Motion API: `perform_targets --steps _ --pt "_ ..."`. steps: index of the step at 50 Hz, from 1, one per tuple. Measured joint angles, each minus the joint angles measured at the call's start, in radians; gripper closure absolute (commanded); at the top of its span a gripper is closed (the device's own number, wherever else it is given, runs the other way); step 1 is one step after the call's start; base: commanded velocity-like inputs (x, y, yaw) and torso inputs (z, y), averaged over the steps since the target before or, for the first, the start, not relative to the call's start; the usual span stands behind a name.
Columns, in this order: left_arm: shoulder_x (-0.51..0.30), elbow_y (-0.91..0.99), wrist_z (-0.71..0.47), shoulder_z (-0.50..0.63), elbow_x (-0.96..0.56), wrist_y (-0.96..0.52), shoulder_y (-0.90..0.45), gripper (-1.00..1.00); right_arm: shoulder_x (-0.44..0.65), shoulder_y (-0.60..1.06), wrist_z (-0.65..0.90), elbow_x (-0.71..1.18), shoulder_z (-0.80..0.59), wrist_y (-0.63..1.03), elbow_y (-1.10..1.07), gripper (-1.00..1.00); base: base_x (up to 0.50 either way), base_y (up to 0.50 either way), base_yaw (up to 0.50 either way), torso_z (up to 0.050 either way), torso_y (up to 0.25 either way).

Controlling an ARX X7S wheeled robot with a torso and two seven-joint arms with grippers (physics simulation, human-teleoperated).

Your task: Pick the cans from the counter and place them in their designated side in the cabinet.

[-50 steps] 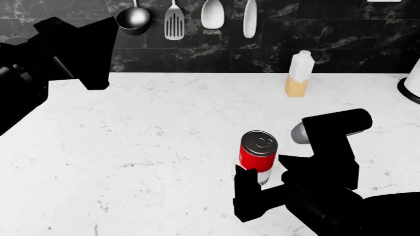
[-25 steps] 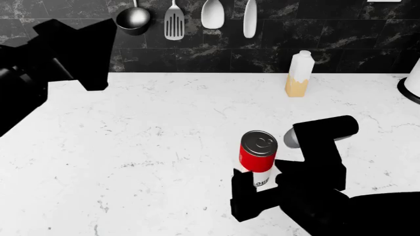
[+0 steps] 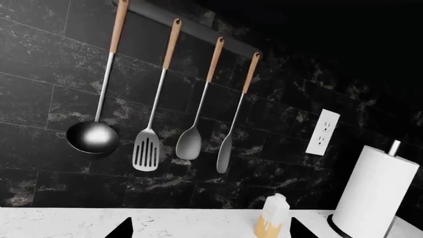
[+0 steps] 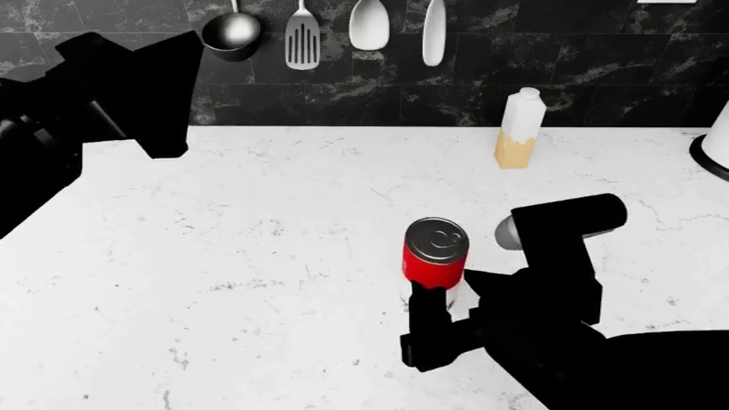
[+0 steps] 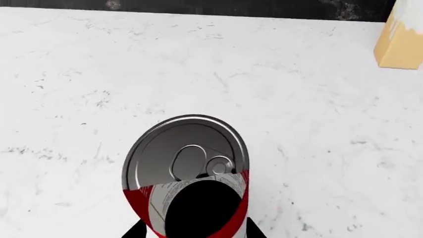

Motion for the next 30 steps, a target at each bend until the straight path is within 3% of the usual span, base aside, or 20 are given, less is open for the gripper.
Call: perform_targets --steps 9,30 --pt "-0.001 0.002 -0.009 0.002 -0.010 0.004 -0.018 -1.00 0.023 0.144 0.037 0.118 0.055 0.040 -0.054 1.00 0.00 0.00 0.00 0.000 0.000" --pt "0.006 -0.001 -0.018 0.018 -0.014 0.006 -0.052 -1.00 0.061 0.702 0.147 0.605 0.254 0.175 -0.036 1.00 0.00 0.00 0.00 0.000 0.000"
